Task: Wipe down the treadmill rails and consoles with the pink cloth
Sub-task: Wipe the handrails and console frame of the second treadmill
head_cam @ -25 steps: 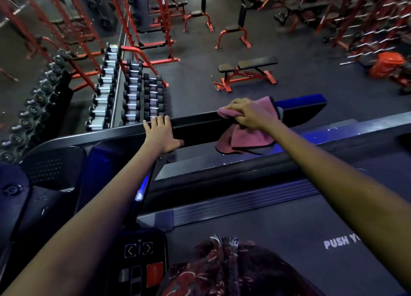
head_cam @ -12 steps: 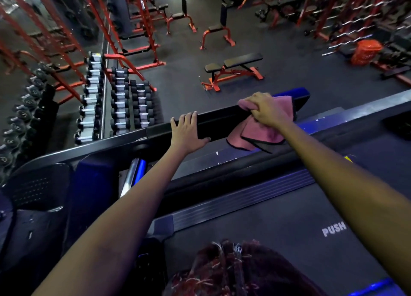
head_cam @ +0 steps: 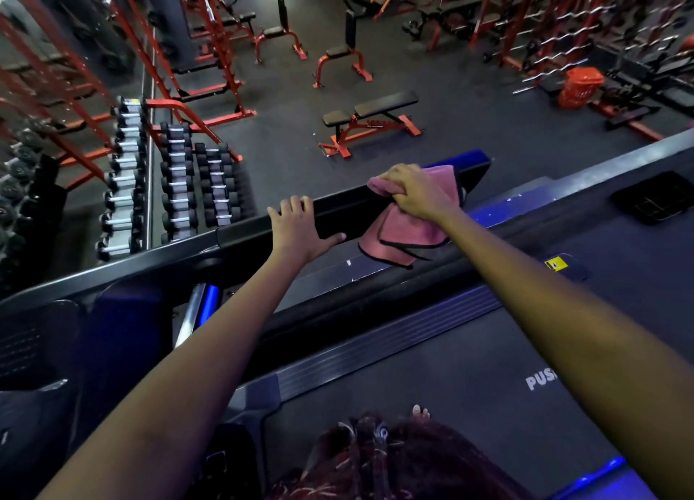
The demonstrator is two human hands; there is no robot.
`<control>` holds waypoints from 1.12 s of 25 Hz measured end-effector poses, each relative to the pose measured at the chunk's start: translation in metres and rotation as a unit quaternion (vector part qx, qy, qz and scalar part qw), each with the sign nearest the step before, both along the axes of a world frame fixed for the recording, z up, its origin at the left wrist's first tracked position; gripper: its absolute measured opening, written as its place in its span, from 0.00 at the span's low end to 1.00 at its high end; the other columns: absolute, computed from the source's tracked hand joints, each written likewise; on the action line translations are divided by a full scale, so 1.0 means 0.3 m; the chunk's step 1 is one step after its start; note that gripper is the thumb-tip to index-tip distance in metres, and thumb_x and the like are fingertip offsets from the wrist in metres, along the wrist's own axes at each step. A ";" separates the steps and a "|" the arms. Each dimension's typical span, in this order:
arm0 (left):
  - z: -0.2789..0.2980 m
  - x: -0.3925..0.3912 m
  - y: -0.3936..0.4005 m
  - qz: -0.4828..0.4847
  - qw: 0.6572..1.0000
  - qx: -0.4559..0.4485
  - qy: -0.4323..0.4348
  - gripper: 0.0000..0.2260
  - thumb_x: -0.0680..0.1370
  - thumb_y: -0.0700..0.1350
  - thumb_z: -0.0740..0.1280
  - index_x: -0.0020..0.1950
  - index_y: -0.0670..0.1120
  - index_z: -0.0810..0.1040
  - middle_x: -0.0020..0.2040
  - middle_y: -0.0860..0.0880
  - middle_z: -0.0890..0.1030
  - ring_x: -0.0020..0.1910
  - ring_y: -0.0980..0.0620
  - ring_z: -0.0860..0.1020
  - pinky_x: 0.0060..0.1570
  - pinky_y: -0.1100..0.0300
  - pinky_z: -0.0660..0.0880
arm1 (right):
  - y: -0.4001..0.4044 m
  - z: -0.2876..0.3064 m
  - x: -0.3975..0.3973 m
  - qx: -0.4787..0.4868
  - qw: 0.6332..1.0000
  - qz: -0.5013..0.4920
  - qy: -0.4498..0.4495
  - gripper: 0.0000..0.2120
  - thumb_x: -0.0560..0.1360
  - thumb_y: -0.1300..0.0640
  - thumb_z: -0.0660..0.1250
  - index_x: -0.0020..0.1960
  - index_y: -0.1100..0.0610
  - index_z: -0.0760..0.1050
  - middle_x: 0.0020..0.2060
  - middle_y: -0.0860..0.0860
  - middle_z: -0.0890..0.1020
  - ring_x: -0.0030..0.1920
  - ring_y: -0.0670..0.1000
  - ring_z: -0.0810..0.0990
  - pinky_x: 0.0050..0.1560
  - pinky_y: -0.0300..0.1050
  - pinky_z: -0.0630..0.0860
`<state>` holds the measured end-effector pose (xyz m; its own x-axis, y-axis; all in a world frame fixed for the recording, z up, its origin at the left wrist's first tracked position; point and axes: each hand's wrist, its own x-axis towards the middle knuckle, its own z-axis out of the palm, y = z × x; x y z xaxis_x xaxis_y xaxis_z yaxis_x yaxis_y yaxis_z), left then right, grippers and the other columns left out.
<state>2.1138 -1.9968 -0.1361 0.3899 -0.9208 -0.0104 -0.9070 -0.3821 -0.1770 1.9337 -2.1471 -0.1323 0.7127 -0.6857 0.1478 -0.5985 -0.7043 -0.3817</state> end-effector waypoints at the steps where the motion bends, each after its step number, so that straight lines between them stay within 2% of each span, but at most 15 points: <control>1: 0.000 0.003 0.002 -0.003 1.000 0.000 0.003 0.45 0.69 0.74 0.55 0.71 0.39 0.59 0.66 0.39 0.67 0.64 0.40 0.66 0.64 0.41 0.62 | -0.031 0.002 -0.026 0.003 1.000 -0.013 0.007 0.20 0.73 0.60 0.56 0.62 0.54 0.75 0.56 0.54 0.77 0.57 0.56 0.72 0.59 0.50 0.68; 3: 0.007 0.001 -0.006 -0.001 1.000 0.007 0.002 0.45 0.69 0.74 0.54 0.71 0.39 0.59 0.67 0.39 0.67 0.64 0.40 0.66 0.64 0.42 0.63 | -0.096 -0.007 -0.070 0.007 0.999 -0.047 0.026 0.24 0.70 0.55 0.51 0.61 0.54 0.76 0.55 0.55 0.78 0.57 0.58 0.73 0.59 0.51 0.68; 6: 0.035 -0.013 -0.044 0.026 0.997 0.078 -0.010 0.46 0.69 0.74 0.52 0.72 0.38 0.58 0.68 0.39 0.65 0.66 0.39 0.65 0.66 0.43 0.63 | -0.141 -0.027 -0.082 0.017 0.992 -0.120 0.024 0.20 0.70 0.56 0.52 0.54 0.51 0.78 0.52 0.56 0.79 0.55 0.60 0.75 0.56 0.52 0.70; 8: 0.053 -0.027 -0.075 0.060 0.991 0.122 0.008 0.48 0.70 0.75 0.51 0.73 0.37 0.55 0.71 0.38 0.63 0.69 0.38 0.63 0.69 0.42 0.57 | -0.105 -0.036 -0.050 0.006 0.988 -0.154 -0.003 0.17 0.71 0.56 0.51 0.48 0.51 0.78 0.48 0.54 0.80 0.51 0.60 0.76 0.53 0.52 0.72; 10: 0.052 -0.042 -0.107 0.070 0.990 0.113 0.057 0.46 0.71 0.73 0.50 0.74 0.38 0.53 0.74 0.38 0.59 0.73 0.37 0.56 0.71 0.41 0.48 | -0.069 -0.045 -0.032 0.001 0.992 -0.126 -0.031 0.17 0.72 0.59 0.54 0.51 0.53 0.79 0.50 0.55 0.80 0.53 0.59 0.75 0.56 0.53 0.70; 12: 0.038 -0.059 -0.146 -0.013 0.994 0.061 0.087 0.41 0.75 0.69 0.50 0.75 0.39 0.52 0.75 0.40 0.56 0.75 0.40 0.51 0.72 0.42 0.44 | -0.071 -0.049 -0.066 -0.001 0.996 -0.078 -0.038 0.20 0.70 0.62 0.54 0.57 0.55 0.78 0.53 0.56 0.79 0.55 0.59 0.75 0.59 0.53 0.69; 14: 0.033 -0.073 -0.185 -0.122 0.985 0.036 0.115 0.37 0.77 0.65 0.52 0.76 0.41 0.50 0.77 0.43 0.52 0.76 0.43 0.49 0.73 0.44 0.43 | -0.119 -0.037 -0.135 -0.006 0.997 -0.074 -0.021 0.20 0.69 0.64 0.55 0.56 0.57 0.78 0.53 0.57 0.79 0.55 0.59 0.75 0.58 0.51 0.68; 16: 0.036 -0.078 -0.215 -0.186 0.972 0.058 0.131 0.37 0.78 0.62 0.55 0.76 0.41 0.47 0.77 0.44 0.50 0.76 0.45 0.50 0.73 0.45 0.45 | -0.171 -0.022 -0.182 0.004 0.989 -0.145 -0.016 0.18 0.70 0.67 0.56 0.55 0.58 0.78 0.54 0.59 0.78 0.55 0.61 0.75 0.57 0.52 0.69; 18: 0.027 -0.072 -0.228 -0.215 0.968 0.069 0.114 0.39 0.77 0.63 0.56 0.76 0.40 0.46 0.77 0.44 0.51 0.75 0.45 0.54 0.72 0.47 0.52 | -0.165 -0.015 -0.171 -0.008 0.980 -0.201 -0.007 0.19 0.70 0.69 0.57 0.55 0.59 0.78 0.55 0.59 0.78 0.55 0.61 0.75 0.57 0.54 0.70; 21: 0.024 -0.060 -0.241 -0.241 0.964 0.068 0.085 0.46 0.72 0.69 0.59 0.75 0.39 0.48 0.73 0.42 0.58 0.70 0.42 0.61 0.66 0.47 0.64 | -0.125 -0.040 -0.142 -0.019 0.988 -0.154 -0.023 0.18 0.68 0.69 0.58 0.53 0.59 0.78 0.53 0.57 0.79 0.55 0.59 0.75 0.58 0.52 0.69; 24: 0.021 -0.045 -0.244 -0.278 0.956 0.055 0.070 0.51 0.67 0.73 0.60 0.75 0.38 0.51 0.71 0.41 0.61 0.67 0.42 0.66 0.62 0.48 0.69 | -0.165 -0.047 -0.197 0.012 0.995 -0.091 -0.034 0.20 0.67 0.70 0.57 0.55 0.60 0.78 0.53 0.57 0.79 0.56 0.58 0.75 0.59 0.49 0.67; 28: -0.012 -0.032 -0.234 -0.293 0.954 -0.010 0.068 0.51 0.64 0.76 0.56 0.73 0.39 0.56 0.68 0.43 0.66 0.64 0.43 0.70 0.60 0.51 0.70 | -0.270 0.019 -0.234 0.040 0.988 -0.149 0.010 0.22 0.67 0.73 0.57 0.56 0.61 0.79 0.55 0.59 0.79 0.57 0.58 0.76 0.59 0.49 0.71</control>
<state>2.1042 -2.0670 -0.1398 -0.1946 -0.9809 -0.0036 -0.9800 0.1945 -0.0410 1.8636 -2.2281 -0.1266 0.4794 -0.8746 0.0729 -0.7827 -0.4637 -0.4152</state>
